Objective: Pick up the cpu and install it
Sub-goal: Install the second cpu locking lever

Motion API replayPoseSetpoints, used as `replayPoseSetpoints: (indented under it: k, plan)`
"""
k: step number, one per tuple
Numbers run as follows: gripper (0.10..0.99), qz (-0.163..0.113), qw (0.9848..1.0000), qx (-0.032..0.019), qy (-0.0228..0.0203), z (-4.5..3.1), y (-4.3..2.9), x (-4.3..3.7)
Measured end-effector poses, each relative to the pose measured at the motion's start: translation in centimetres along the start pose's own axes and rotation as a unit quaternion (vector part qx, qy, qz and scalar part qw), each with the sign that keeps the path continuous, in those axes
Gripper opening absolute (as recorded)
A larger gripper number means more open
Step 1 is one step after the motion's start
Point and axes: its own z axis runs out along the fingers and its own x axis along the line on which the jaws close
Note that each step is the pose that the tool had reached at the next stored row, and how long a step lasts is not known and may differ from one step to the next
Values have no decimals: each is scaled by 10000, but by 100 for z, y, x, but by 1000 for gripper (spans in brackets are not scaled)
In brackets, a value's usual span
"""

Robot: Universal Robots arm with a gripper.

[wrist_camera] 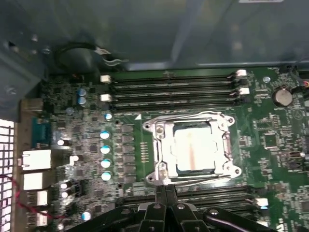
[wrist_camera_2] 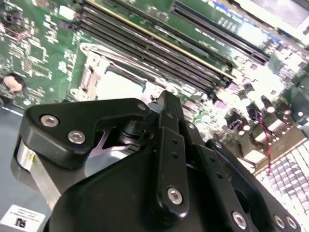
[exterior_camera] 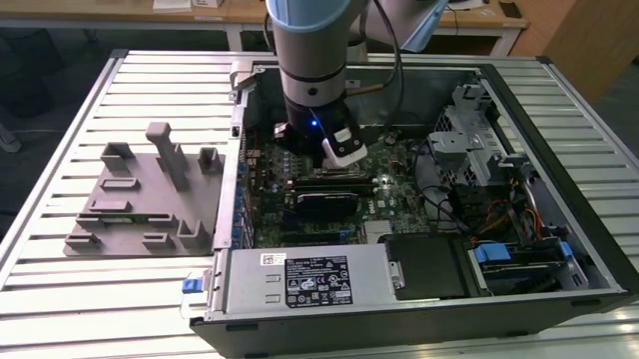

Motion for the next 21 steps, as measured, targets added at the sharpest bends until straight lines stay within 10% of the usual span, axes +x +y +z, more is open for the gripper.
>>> replayPoseSetpoints:
  k: [21]
  plan:
    - [106,-8,9996,268,-23,83,290,-337]
